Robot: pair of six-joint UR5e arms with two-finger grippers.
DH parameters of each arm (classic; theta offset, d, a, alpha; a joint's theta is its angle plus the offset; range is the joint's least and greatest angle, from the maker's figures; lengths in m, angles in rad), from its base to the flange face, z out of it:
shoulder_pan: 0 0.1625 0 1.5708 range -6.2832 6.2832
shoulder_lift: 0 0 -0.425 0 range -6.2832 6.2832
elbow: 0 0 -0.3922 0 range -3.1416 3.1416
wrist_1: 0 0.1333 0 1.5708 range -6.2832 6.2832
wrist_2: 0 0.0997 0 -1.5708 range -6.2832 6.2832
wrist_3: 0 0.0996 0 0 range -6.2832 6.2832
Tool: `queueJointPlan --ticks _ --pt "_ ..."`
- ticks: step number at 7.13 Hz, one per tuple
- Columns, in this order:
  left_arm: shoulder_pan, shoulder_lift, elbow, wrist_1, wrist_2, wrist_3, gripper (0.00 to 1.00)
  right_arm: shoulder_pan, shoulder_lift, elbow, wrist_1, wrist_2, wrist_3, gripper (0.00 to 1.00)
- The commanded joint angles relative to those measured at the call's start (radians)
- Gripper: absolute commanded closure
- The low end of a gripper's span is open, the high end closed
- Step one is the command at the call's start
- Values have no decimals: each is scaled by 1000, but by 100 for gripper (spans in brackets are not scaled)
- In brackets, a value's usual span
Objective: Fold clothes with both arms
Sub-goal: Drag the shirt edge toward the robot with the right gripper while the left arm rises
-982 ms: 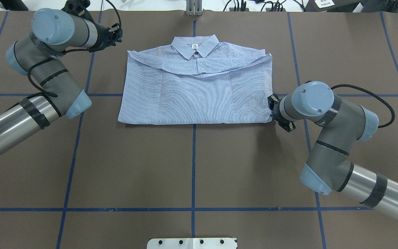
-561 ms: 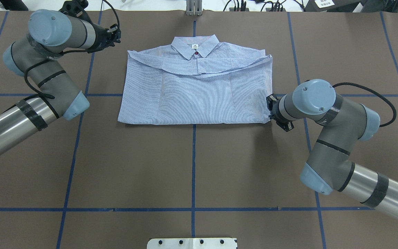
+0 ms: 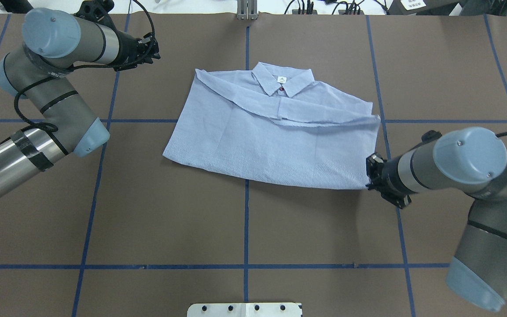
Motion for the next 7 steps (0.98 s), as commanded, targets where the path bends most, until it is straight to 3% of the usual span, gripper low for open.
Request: queueJointPlan --ticks 1,2,3,5,6,7 --pt "12 11 -78 2 -59 -10 68 -97 -62 144 -76 309 7 100" --pt "39 11 -119 2 -104 -45 68 -176 -71 157 -76 434 10 85" --pt "50 11 -146 2 -141 -111 67 -276 -89 157 -79 432 40 1" --pt "92 66 -213 14 -135 -122 60 -155 -86 163 -79 438 38 0" --pt "125 133 -262 22 -117 -122 54 -23 -7 90 -77 421 16 0" --pt "168 160 -278 23 -87 -125 46 99 121 -50 -77 418 6 0"
